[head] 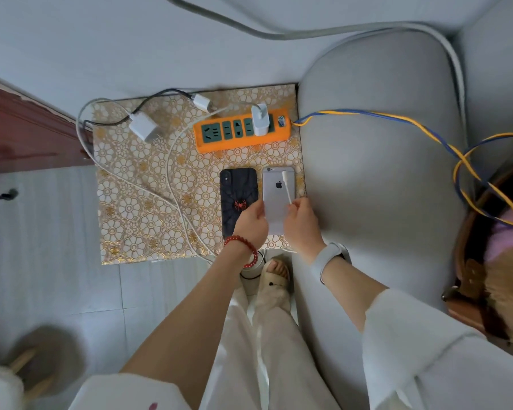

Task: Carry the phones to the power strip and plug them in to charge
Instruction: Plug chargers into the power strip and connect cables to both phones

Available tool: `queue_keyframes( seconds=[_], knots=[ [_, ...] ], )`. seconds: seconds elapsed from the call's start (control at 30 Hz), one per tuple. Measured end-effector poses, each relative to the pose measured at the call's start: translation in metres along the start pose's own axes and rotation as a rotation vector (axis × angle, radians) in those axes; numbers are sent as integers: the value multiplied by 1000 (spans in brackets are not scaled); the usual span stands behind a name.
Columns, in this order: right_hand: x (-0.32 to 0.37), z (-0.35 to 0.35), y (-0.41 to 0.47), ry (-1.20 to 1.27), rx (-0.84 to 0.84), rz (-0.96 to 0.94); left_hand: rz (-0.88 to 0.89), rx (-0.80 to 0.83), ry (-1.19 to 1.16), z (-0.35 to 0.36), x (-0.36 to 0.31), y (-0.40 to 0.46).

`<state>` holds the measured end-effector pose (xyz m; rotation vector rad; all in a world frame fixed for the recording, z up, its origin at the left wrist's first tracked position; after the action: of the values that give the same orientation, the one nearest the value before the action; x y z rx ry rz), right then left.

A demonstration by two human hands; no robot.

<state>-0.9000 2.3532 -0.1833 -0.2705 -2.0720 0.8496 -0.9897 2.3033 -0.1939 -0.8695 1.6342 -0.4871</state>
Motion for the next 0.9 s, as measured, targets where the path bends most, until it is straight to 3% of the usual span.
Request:
queue_keyframes(
  seconds=[0.23,0.4,0.6,0.8,0.9],
  knots=[
    [1,-5,-1,111,-64,-28,-146,-21,-107,-11,-5,14],
    [-1,-4,-7,213,-50,-5,-99,-63,-55,-11,-4,3],
    [-10,-18,-26,203,-77,-57,-150,-61,-234,-24,1,-13],
    [2,-18,-59,113,87,-231,-157,-213,-350,-49,-2,-21],
    [9,-7,-69,142,175,-232,-172,-239,-447,-58,-6,-21]
  ],
)
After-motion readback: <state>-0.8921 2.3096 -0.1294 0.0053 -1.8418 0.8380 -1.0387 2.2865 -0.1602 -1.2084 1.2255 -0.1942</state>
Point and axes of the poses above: each hand's wrist, its own y-axis towards the middle knuckle, its own z-axis out of the palm, x = y × z, the point moved 1 cm from there along y, towards the middle knuckle, and after that the axes turned 8 degrees about y, right-handed, at the moved point
